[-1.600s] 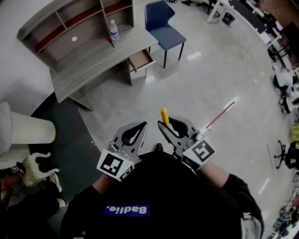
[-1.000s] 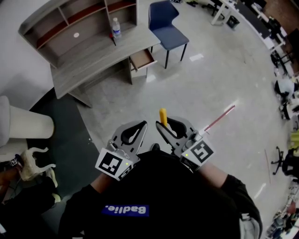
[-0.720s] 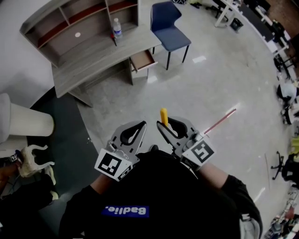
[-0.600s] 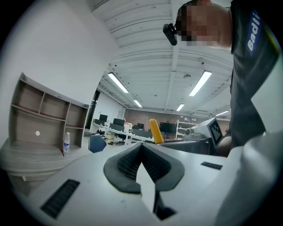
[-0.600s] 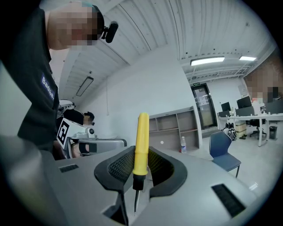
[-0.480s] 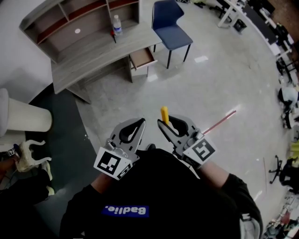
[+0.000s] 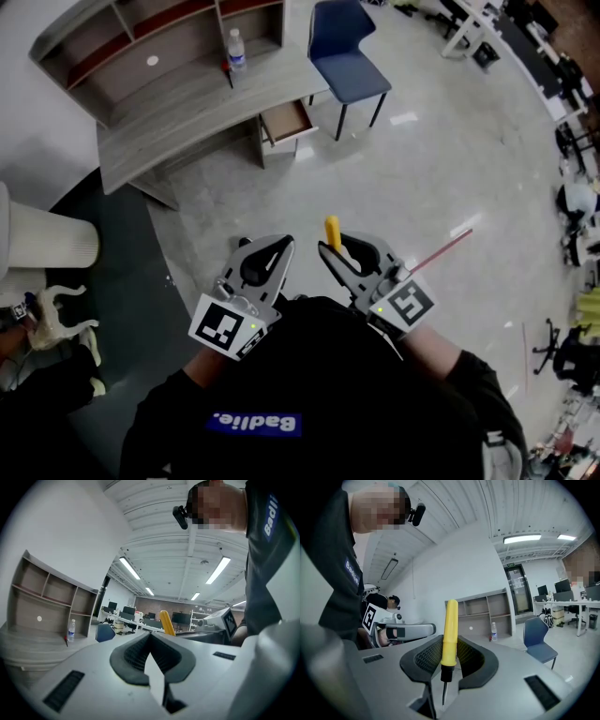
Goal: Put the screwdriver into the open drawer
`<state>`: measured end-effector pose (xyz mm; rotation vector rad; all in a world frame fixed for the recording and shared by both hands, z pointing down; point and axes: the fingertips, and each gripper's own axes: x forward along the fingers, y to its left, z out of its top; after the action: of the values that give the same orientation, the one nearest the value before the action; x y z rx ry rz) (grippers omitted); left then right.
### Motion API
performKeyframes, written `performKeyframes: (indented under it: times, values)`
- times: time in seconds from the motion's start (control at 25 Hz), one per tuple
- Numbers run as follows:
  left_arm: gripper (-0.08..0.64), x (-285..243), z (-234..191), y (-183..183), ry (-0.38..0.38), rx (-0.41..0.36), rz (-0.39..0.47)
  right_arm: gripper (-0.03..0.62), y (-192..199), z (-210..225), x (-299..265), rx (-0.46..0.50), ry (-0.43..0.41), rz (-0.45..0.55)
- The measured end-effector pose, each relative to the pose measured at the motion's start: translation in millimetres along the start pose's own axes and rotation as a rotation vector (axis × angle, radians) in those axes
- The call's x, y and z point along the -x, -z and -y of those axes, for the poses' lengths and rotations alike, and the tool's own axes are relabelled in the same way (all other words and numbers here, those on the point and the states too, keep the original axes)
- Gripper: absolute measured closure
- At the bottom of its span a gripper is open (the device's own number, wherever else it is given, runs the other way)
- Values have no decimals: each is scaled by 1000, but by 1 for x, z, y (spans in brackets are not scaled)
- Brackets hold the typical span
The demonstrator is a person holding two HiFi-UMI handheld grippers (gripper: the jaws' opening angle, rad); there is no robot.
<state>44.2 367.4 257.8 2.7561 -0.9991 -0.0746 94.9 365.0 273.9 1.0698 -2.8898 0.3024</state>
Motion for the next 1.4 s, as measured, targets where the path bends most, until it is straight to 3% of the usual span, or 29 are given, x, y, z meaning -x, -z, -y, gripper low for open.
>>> performKeyframes:
  times: [0.28, 0.8, 1.12, 1.4]
  values:
    - [561, -38, -81, -14, 29, 41, 22, 486, -8, 44, -68, 12, 45, -34]
    - [561, -86, -238, -53, 137, 61, -12, 486, -39, 121, -219, -57, 122, -38]
    - [561, -116, -275, -56, 144, 86, -20, 486, -38, 163, -248, -94, 144, -45]
    - [563, -156, -294, -55, 47, 100, -13, 486, -34, 212, -254, -81, 98, -76]
